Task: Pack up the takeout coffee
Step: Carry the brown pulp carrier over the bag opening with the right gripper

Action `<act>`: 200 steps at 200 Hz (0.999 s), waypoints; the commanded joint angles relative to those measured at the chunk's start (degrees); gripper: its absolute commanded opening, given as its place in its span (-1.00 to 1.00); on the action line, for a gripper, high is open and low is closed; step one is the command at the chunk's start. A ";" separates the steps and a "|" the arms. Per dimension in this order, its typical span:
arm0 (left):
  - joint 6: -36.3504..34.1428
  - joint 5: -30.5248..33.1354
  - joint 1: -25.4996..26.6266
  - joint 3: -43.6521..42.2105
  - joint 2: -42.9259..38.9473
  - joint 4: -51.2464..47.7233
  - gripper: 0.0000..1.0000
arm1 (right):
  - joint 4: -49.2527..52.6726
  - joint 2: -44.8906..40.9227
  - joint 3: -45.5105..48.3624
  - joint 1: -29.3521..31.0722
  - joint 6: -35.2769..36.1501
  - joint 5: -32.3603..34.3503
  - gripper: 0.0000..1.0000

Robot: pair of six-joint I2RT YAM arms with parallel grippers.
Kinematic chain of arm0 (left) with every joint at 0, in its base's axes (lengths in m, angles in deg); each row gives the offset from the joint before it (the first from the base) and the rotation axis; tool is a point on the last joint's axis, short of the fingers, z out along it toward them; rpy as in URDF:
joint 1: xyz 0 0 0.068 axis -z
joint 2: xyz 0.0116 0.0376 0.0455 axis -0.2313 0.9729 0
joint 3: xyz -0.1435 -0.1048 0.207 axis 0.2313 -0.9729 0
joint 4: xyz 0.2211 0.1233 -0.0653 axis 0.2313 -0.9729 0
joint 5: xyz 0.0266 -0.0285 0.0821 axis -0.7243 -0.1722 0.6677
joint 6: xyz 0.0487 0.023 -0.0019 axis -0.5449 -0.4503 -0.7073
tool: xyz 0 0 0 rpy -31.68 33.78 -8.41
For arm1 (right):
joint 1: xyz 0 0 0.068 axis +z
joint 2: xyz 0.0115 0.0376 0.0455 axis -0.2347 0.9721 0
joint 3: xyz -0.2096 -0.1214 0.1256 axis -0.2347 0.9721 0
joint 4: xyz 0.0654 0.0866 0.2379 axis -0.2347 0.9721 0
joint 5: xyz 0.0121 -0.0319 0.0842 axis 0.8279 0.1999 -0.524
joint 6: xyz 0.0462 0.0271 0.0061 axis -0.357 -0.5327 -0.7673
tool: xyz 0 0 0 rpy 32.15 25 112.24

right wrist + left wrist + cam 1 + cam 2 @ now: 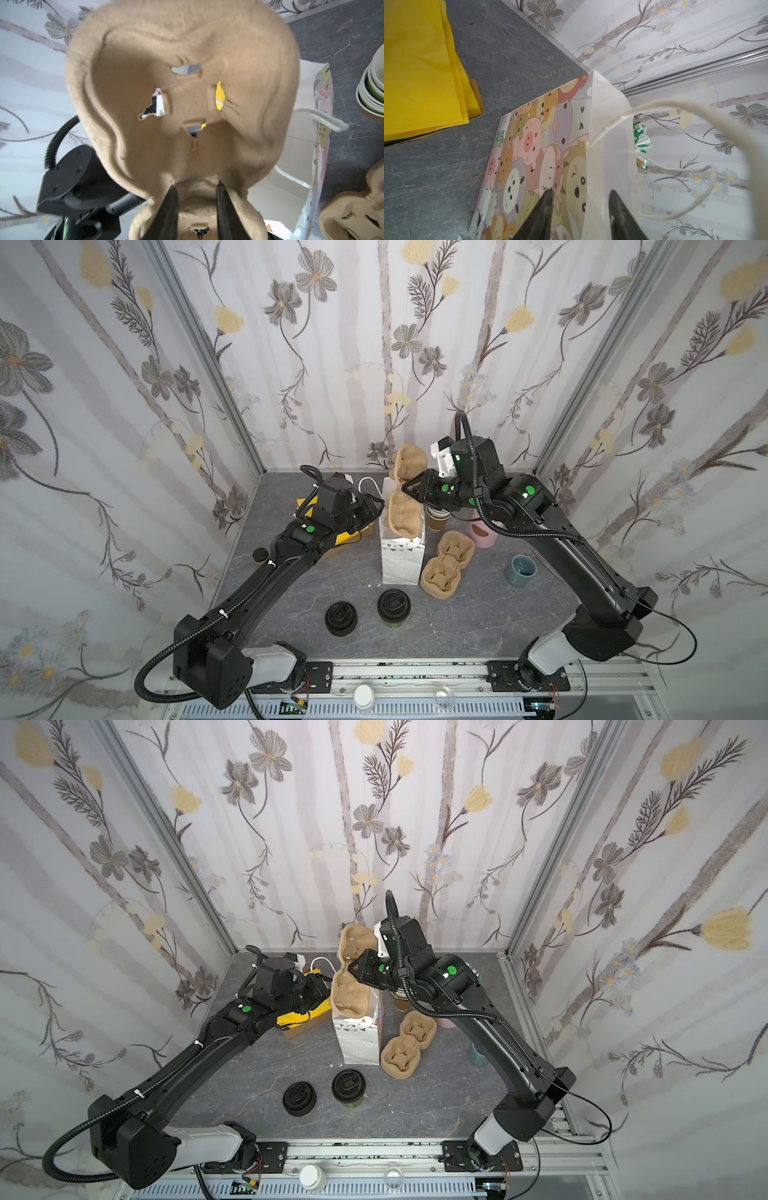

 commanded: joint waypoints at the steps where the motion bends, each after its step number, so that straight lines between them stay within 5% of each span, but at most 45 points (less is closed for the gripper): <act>1: -1.38 3.67 0.01 -0.14 -1.39 2.87 0.18 | -3.02 2.43 -1.99 0.21 -3.35 4.81 -0.50; 46: -3.10 4.62 -1.85 -0.34 -3.43 2.79 0.12 | -2.35 7.00 -5.99 0.46 -4.28 11.00 -0.54; 141: -3.54 -0.24 -3.98 -0.97 -3.42 3.00 -1.00 | 9.89 13.09 -14.13 1.85 -0.67 18.40 -0.55; 200: -1.32 -1.29 -3.34 -3.00 -4.85 3.80 -1.00 | 15.23 16.30 -17.35 2.74 1.09 23.35 -0.55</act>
